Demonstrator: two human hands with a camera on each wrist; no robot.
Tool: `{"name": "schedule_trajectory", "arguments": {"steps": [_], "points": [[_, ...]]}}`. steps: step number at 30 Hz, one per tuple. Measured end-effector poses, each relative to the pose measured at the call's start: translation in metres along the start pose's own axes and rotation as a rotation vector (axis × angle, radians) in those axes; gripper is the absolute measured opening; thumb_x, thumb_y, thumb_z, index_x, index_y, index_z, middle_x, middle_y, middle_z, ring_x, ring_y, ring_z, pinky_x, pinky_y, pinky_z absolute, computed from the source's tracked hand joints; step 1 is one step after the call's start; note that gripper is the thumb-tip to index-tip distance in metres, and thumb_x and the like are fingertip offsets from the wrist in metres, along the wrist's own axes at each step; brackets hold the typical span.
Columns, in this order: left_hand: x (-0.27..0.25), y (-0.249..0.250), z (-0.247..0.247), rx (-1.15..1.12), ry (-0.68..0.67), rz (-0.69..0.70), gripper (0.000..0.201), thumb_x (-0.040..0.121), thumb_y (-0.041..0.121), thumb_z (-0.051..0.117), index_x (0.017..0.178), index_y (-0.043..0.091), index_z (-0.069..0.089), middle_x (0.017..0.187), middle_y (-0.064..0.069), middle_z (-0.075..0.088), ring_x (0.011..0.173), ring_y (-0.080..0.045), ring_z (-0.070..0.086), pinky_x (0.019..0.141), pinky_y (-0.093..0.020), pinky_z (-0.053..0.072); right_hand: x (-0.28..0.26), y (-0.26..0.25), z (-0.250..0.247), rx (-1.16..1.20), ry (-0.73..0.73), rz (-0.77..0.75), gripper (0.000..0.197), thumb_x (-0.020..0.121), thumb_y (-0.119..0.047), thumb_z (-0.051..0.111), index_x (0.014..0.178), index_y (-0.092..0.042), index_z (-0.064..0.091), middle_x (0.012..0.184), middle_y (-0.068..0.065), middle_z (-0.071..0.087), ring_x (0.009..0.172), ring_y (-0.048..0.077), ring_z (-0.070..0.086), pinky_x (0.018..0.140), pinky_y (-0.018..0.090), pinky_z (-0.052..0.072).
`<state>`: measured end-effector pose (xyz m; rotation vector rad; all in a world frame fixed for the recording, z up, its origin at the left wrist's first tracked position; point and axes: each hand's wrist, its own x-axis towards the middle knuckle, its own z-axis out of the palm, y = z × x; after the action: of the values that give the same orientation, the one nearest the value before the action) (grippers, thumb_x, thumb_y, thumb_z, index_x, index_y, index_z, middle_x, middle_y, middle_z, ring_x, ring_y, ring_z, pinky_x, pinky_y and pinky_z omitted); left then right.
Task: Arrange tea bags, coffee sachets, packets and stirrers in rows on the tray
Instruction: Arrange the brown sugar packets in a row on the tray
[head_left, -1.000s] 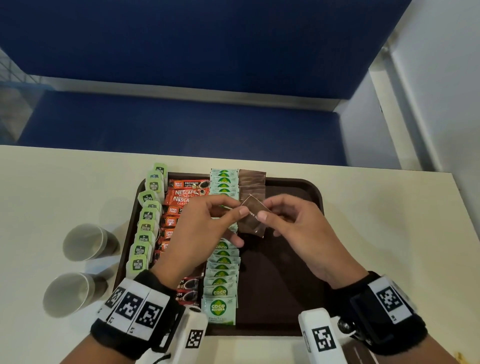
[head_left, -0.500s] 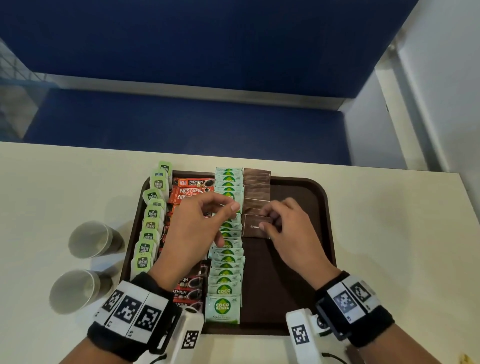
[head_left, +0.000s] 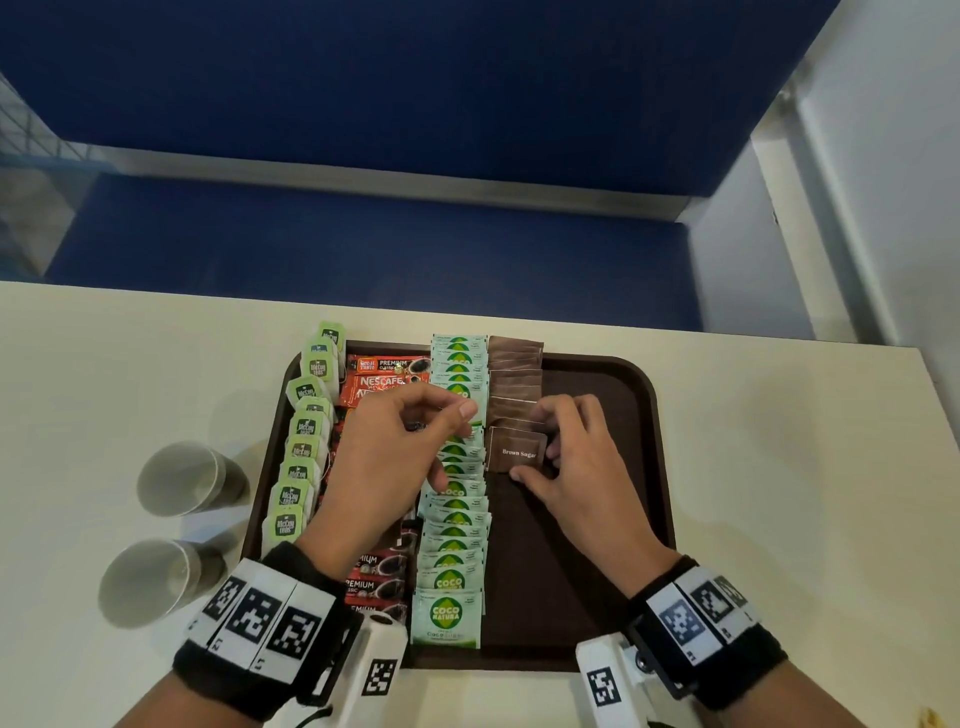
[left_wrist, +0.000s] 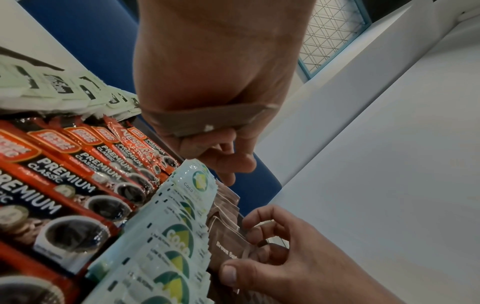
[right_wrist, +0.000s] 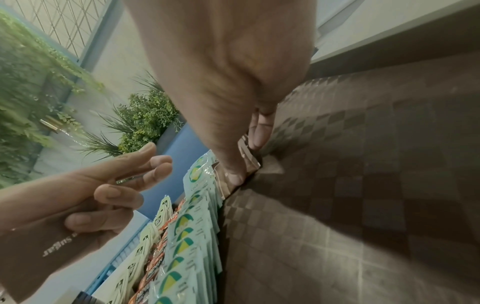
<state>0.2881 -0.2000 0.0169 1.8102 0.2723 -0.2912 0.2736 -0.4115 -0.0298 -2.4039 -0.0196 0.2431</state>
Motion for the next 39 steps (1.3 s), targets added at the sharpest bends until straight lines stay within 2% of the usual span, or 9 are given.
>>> {"name": "schedule_trajectory", "arguments": {"steps": [7,11,13,16,25,29,32,36,39], "points": [[0.0,0.0,0.0,0.0,0.015,0.008,0.013,0.1,0.035,0.075,0.096,0.024,0.079,0.089,0.007,0.082,0.041,-0.018,0.06,0.044,-0.018,0.044,-0.005,-0.003,-0.002,0.083,0.034,0.058,0.068,0.077,-0.025,0.096,0.121,-0.038,0.046,0.123,-0.013,0.043,0.097,-0.011,0.054,0.084,0.024,0.056],[0.003,0.002,0.005,-0.047,0.052,-0.011,0.018,0.104,0.036,0.07,0.099,0.021,0.078,0.089,0.004,0.081,0.046,-0.018,0.059,0.041,-0.016,0.039,-0.015,-0.02,-0.01,0.232,0.179,0.087,0.04,0.089,-0.035,0.086,0.115,-0.03,0.056,0.116,-0.009,0.055,0.09,0.004,0.06,0.075,0.018,0.053],[0.006,0.003,0.012,-0.086,0.094,-0.008,0.021,0.106,0.037,0.067,0.101,0.02,0.078,0.086,0.002,0.08,0.05,-0.015,0.059,0.044,-0.018,0.043,-0.02,-0.04,-0.019,0.509,0.056,0.165,0.029,0.092,-0.041,0.081,0.108,-0.024,0.064,0.102,-0.001,0.07,0.082,0.008,0.068,0.073,0.021,0.055],[0.012,0.008,0.029,-0.133,0.146,0.008,0.027,0.108,0.039,0.064,0.101,0.017,0.077,0.078,0.0,0.072,0.056,-0.01,0.061,0.055,-0.022,0.052,-0.027,-0.066,-0.029,0.775,-0.267,0.232,0.036,0.09,-0.041,0.081,0.109,-0.012,0.072,0.099,0.014,0.075,0.082,0.018,0.075,0.073,0.031,0.062],[0.012,0.021,0.04,-0.302,0.154,-0.091,0.038,0.106,0.048,0.062,0.1,0.014,0.076,0.054,0.009,0.053,0.053,-0.01,0.053,0.051,-0.027,0.046,-0.021,-0.07,-0.054,0.839,-0.344,0.223,0.021,0.088,-0.005,0.085,0.107,-0.007,0.076,0.096,0.017,0.079,0.091,0.033,0.079,0.082,0.037,0.067],[0.009,0.02,0.041,-0.265,0.209,-0.058,0.038,0.104,0.049,0.066,0.098,0.014,0.077,0.063,0.0,0.054,0.051,-0.009,0.048,0.052,-0.025,0.043,-0.024,-0.07,-0.056,0.724,-0.412,0.16,0.037,0.077,-0.019,0.096,0.107,-0.016,0.074,0.103,0.006,0.079,0.095,0.027,0.079,0.095,0.043,0.064],[0.01,0.022,0.042,-0.253,0.254,-0.058,0.038,0.103,0.05,0.066,0.097,0.014,0.077,0.062,0.003,0.055,0.051,-0.007,0.049,0.056,-0.025,0.043,-0.027,-0.071,-0.051,0.67,-0.408,0.122,0.044,0.074,-0.022,0.099,0.106,-0.018,0.069,0.103,0.002,0.077,0.093,0.022,0.079,0.095,0.045,0.064],[0.009,0.028,0.036,-0.369,0.17,-0.081,0.043,0.105,0.051,0.063,0.1,0.01,0.075,0.064,0.001,0.057,0.051,-0.011,0.054,0.048,-0.022,0.045,-0.025,-0.063,-0.046,0.75,-0.308,0.161,0.017,0.091,-0.013,0.084,0.104,-0.012,0.074,0.101,0.01,0.08,0.093,0.032,0.08,0.097,0.052,0.063],[0.004,0.028,0.021,-0.267,-0.025,-0.084,0.055,0.098,0.065,0.056,0.106,0.014,0.078,0.087,0.0,0.076,0.074,-0.012,0.075,0.062,-0.016,0.056,-0.019,-0.052,-0.051,0.845,-0.194,0.248,0.011,0.097,-0.004,0.074,0.108,-0.004,0.073,0.099,0.015,0.08,0.086,0.03,0.08,0.091,0.043,0.065]]}}
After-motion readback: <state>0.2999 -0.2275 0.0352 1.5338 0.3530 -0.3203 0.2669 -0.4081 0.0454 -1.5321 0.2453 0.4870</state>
